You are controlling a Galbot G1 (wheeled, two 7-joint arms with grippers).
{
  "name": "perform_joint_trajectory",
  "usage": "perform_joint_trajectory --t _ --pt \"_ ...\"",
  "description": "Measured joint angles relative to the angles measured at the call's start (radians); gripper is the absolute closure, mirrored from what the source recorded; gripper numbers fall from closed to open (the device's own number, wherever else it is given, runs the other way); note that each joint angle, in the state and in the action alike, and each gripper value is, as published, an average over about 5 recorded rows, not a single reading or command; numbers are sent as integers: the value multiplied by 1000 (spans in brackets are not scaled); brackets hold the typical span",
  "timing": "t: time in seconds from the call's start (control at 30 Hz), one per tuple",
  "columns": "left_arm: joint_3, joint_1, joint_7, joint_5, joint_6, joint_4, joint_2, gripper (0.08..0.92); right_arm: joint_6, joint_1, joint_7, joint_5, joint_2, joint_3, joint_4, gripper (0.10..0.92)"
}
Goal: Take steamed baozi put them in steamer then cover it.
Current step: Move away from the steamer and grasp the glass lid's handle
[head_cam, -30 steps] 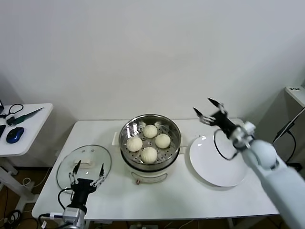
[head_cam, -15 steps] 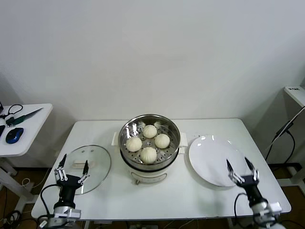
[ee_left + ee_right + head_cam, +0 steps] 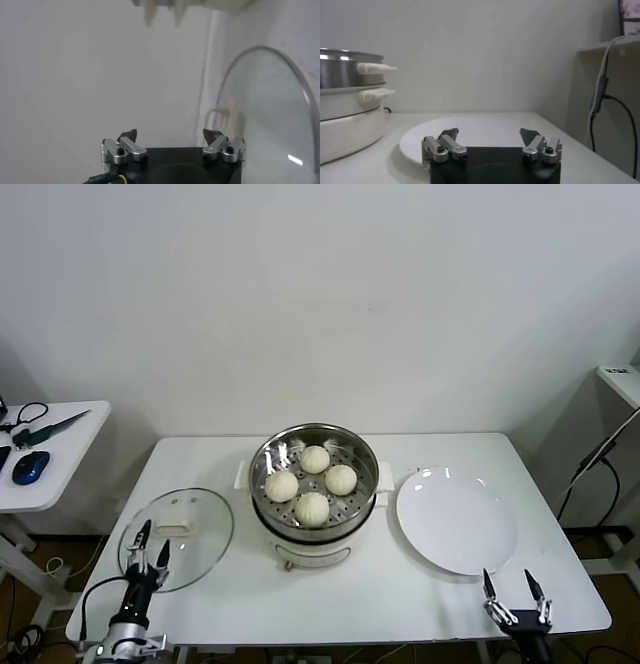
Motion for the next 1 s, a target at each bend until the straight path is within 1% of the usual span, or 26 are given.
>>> perform_joint_trajectory --t 0.37,0.63,0.83,0.93,1.0 --pt "15 -104 -7 133 32 126 -4 177 16 -23 6 -27 47 2 -1 203" --pt "26 -177 -1 172 46 186 -10 177 26 -30 9 -33 65 5 -10 203" --pt "30 -209 -6 188 46 222 -14 184 33 -29 9 -38 76 2 -17 203" --pt "31 -217 -9 194 45 239 -16 234 36 -27 9 -41 80 -1 -22 203" --pt "31 -222 -11 199 45 250 -18 291 37 -24 9 -44 81 -2 -25 203"
